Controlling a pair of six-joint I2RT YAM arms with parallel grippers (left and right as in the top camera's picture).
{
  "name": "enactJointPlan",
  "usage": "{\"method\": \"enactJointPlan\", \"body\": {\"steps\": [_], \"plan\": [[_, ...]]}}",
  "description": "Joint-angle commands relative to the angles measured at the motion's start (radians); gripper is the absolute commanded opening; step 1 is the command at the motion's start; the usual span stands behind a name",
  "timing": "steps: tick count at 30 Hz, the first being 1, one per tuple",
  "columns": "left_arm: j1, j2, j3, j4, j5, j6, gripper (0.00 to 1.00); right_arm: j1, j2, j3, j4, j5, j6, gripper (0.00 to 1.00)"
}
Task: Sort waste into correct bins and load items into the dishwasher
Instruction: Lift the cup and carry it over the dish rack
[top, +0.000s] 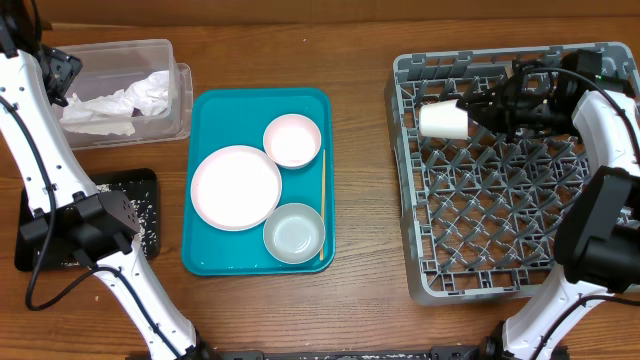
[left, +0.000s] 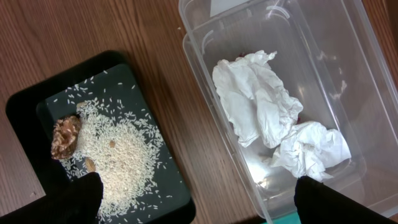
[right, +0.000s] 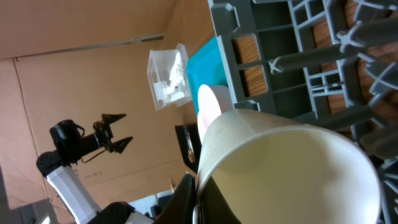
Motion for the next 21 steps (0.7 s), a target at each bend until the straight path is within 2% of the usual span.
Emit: {"method": "enactJointPlan", "body": {"steps": [1, 6, 9, 15, 21], "plan": [[-0.002, -0.024, 0.018, -0.002, -0.017, -0.017, 1.0, -0.031, -0.001, -0.013, -0.012, -0.021, -0.022, 0.04], [-0.002, -0.024, 0.018, -0.002, -0.018, -0.017, 1.0, -0.127, -0.001, -0.013, -0.035, -0.034, -0.029, 0.04], [-0.002, -0.024, 0.018, -0.002, -0.017, -0.017, 1.0, -0.168, -0.001, -0.013, -0.077, -0.11, -0.117, 0.04], [-0.002, -0.024, 0.018, -0.002, -0.017, -0.017, 1.0, -0.172, -0.001, -0.013, -0.18, -0.119, -0.221, 0.04], [-0.002, -0.024, 0.018, -0.002, -0.017, -0.017, 1.0, -0.154, -0.001, -0.072, -0.189, -0.082, -0.229, 0.04]]}}
